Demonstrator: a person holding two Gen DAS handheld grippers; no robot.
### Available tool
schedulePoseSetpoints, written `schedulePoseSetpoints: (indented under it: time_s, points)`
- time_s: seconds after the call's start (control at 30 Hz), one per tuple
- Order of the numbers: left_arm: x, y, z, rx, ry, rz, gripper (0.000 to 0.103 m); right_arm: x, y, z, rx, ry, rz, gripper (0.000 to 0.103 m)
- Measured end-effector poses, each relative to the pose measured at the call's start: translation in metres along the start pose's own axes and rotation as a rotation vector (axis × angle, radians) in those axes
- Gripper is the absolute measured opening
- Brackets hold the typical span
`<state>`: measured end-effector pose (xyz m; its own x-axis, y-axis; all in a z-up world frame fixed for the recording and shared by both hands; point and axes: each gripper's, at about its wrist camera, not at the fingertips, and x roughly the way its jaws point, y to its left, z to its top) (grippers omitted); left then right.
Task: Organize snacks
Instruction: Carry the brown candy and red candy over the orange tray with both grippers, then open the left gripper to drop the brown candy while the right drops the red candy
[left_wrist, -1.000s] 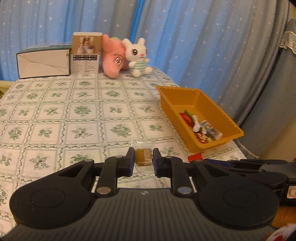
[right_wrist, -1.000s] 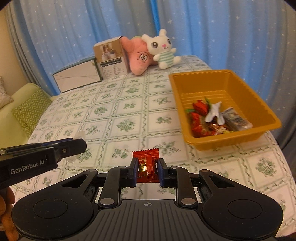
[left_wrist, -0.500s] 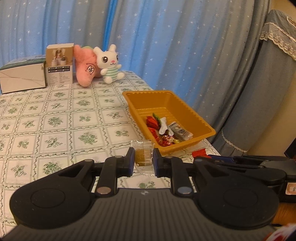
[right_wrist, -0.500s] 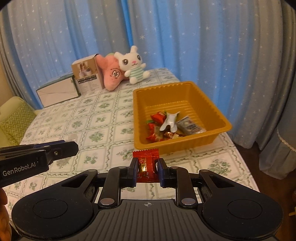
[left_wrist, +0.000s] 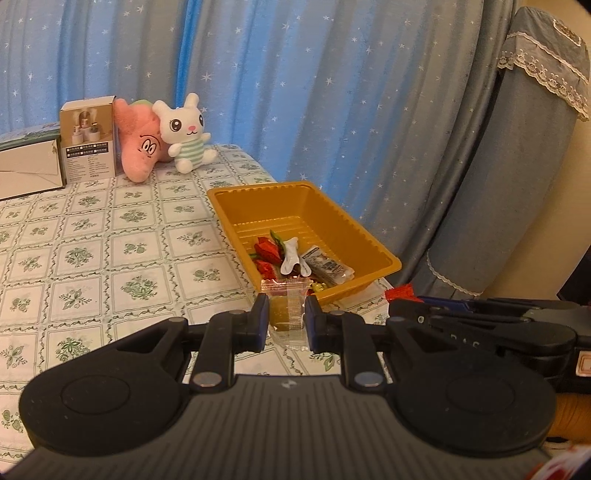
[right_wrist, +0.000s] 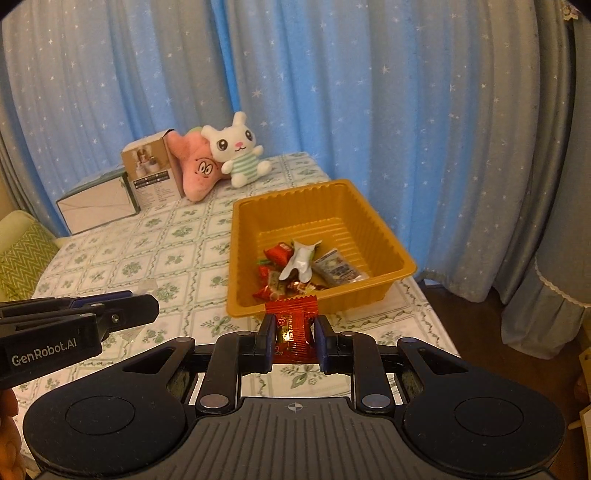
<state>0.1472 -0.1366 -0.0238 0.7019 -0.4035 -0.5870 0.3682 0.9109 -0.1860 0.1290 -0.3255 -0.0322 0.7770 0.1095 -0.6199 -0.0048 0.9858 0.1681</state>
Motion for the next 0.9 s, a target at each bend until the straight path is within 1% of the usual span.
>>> schedulePoseSetpoints:
  time_s: [0.47, 0.67, 0.9]
  points:
    - [0.02, -0.011, 0.017, 0.013, -0.003, -0.024, 0.018, 0.002, -0.018, 0.026, -0.029, -0.031, -0.021, 0.022]
    - [0.038, -0.01, 0.029, 0.017, -0.003, -0.028, 0.018, 0.015, -0.029, 0.042, -0.052, -0.031, -0.032, 0.023]
    - [0.065, -0.011, 0.047, 0.039, 0.008, -0.033, 0.018, 0.04, -0.038, 0.056, -0.075, -0.014, -0.026, 0.022]
